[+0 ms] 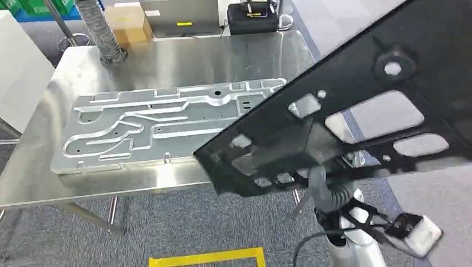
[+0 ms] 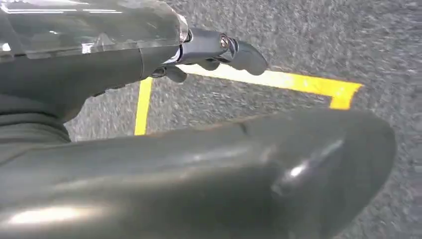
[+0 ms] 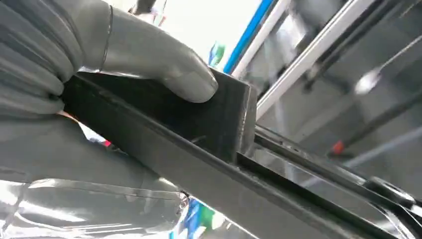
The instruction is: Take the parts from the cabinet and place them on the table.
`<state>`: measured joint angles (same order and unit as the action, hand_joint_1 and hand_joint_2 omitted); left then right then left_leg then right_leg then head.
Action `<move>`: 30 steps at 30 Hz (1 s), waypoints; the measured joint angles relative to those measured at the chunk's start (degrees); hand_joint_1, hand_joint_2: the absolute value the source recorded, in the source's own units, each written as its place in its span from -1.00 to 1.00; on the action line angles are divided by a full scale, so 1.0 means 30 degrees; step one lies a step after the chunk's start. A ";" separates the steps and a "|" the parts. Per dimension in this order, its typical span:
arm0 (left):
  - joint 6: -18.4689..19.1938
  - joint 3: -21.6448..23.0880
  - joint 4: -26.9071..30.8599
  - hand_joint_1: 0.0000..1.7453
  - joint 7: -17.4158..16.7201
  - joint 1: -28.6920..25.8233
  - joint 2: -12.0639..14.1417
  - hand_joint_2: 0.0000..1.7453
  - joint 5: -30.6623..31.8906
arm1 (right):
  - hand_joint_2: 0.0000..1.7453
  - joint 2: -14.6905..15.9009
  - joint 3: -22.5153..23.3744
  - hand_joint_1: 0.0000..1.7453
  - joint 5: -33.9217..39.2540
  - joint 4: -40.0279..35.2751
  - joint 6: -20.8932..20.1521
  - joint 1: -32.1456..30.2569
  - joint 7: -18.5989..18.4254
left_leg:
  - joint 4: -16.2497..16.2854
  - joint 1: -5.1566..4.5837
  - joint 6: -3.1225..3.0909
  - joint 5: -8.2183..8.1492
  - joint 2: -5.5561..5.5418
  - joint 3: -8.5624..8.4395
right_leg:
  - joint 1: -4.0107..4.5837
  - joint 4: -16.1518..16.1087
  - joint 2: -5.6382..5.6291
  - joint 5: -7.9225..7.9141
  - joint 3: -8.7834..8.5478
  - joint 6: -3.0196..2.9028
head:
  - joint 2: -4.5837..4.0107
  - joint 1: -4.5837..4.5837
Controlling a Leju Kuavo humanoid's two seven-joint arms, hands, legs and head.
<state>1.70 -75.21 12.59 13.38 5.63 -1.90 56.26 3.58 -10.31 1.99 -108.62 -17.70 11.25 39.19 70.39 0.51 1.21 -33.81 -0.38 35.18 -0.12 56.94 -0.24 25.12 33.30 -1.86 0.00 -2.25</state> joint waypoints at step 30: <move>0.0408 0.0342 0.0000 -1.00 0.0845 0.0108 -0.0007 -1.00 0.0707 | 1.00 0.1093 -0.1817 1.00 -2.4028 1.9522 1.4766 1.4821 -0.7337 | -0.1058 0.0060 0.0073 0.0642 0.0013 0.0417 | -0.0171 0.0290 0.0147 -0.0471 0.0832 0.0260 | -0.0007 0.0000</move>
<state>2.93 -74.18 12.59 15.91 5.96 -1.92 58.38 6.86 -15.76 -70.10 -50.05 26.60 55.72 17.18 67.22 0.69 1.43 -31.89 -0.34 36.44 -0.63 57.81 0.20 23.71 35.79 -1.07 -0.02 -2.25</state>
